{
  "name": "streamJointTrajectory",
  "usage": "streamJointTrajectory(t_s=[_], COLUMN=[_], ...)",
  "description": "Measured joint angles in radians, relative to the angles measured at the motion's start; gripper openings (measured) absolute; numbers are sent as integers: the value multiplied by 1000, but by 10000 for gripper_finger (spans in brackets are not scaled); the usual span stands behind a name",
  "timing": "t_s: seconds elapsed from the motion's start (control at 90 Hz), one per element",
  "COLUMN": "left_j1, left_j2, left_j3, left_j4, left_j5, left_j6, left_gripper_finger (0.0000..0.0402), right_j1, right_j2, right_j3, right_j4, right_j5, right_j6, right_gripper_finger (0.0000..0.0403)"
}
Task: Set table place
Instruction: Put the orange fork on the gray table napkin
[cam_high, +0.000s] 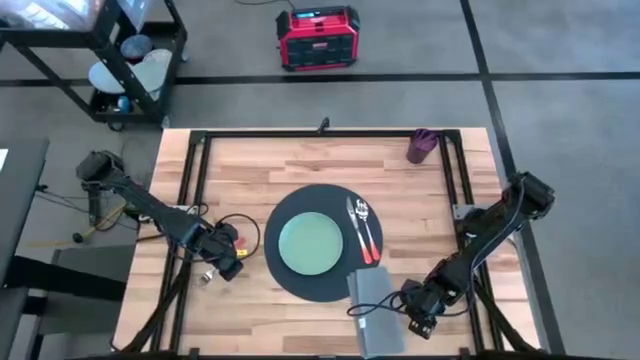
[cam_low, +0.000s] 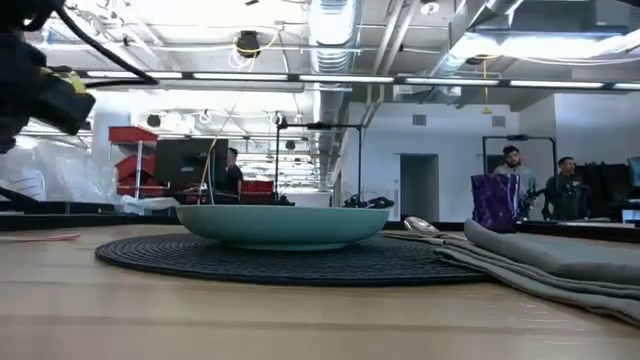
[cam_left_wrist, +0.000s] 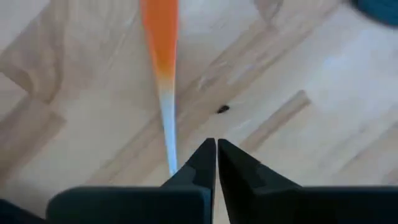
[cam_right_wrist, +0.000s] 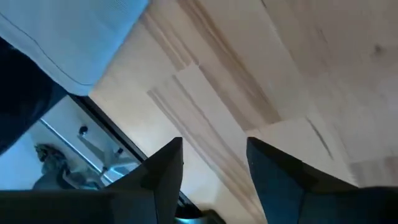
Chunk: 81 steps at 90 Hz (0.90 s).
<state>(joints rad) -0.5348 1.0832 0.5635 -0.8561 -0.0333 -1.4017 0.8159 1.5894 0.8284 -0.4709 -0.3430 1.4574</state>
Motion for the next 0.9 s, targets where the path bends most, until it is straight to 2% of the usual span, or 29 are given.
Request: streamJointTrajectory(t_s=[0.156,0.256,0.378,0.567,0.8,0.9], left_j1=[13,13,9,8,39,56], left_j2=[-1,-1,-1,-1,-6,-5], left_j3=[-12,-55,-88,-99,-57,7], left_j4=[-8,53,91,32,192,73], left_j5=[16,101,205,187,256,243], left_j6=[-21,36,65,73,7,71], left_gripper_finger=[0,6,33,81,115,115], right_j1=[2,2,6,9,8,6], right_j2=[0,0,0,0,0,0], right_j3=[0,0,0,0,0,0], right_j4=[2,4,18,32,35,33], right_j5=[-27,-54,-78,-89,-105,-105], right_j6=[1,0,1,9,10,2], right_gripper_finger=[155,161,172,184,187,187])
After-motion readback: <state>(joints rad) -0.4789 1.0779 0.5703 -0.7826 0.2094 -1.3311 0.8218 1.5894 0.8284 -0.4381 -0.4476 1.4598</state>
